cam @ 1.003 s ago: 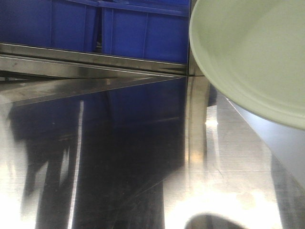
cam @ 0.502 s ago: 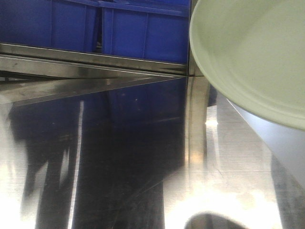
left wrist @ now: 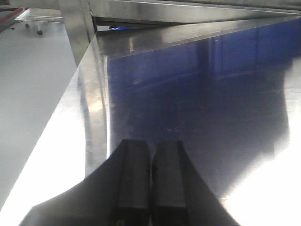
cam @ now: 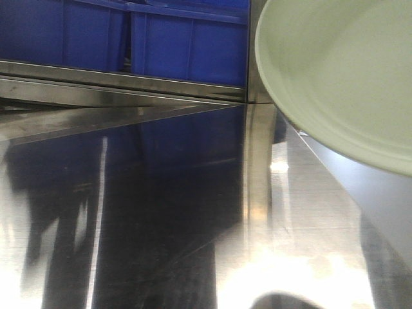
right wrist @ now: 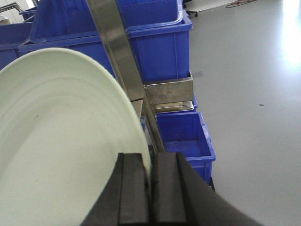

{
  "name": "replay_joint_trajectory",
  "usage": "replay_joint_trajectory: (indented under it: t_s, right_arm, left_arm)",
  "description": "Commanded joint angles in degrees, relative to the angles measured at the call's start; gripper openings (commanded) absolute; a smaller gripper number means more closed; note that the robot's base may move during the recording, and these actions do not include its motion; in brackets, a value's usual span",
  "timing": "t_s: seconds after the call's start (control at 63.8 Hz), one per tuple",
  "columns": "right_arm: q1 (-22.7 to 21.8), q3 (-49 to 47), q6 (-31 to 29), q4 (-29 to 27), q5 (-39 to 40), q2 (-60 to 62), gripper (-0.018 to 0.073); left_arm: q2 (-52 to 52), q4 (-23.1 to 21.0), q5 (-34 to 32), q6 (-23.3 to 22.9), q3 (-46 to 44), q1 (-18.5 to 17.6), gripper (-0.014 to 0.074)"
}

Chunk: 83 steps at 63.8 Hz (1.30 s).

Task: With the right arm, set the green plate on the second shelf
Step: 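Hold the plate raised in the right gripper while driving away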

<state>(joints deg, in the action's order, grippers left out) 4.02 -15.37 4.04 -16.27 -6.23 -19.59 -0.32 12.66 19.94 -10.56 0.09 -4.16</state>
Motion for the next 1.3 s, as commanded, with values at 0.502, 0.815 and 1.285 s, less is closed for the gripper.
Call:
replay_joint_trajectory:
  t_s: [0.502, 0.815, 1.285]
  right_arm:
    - [-0.25, -1.82, -0.13, -0.25, 5.9, -0.16, 0.0055]
    - [-0.25, -1.82, -0.13, -0.25, 5.9, -0.16, 0.0055]
    - [-0.25, -1.82, -0.13, -0.25, 5.9, -0.16, 0.0055]
  left_arm:
    - [-1.28, 0.05, -3.5, -0.28, 2.4, -0.27, 0.0125]
    - [-1.28, 0.05, -3.5, -0.28, 2.4, -0.27, 0.0125]
    - [-1.28, 0.05, -3.5, -0.28, 2.4, -0.27, 0.0125]
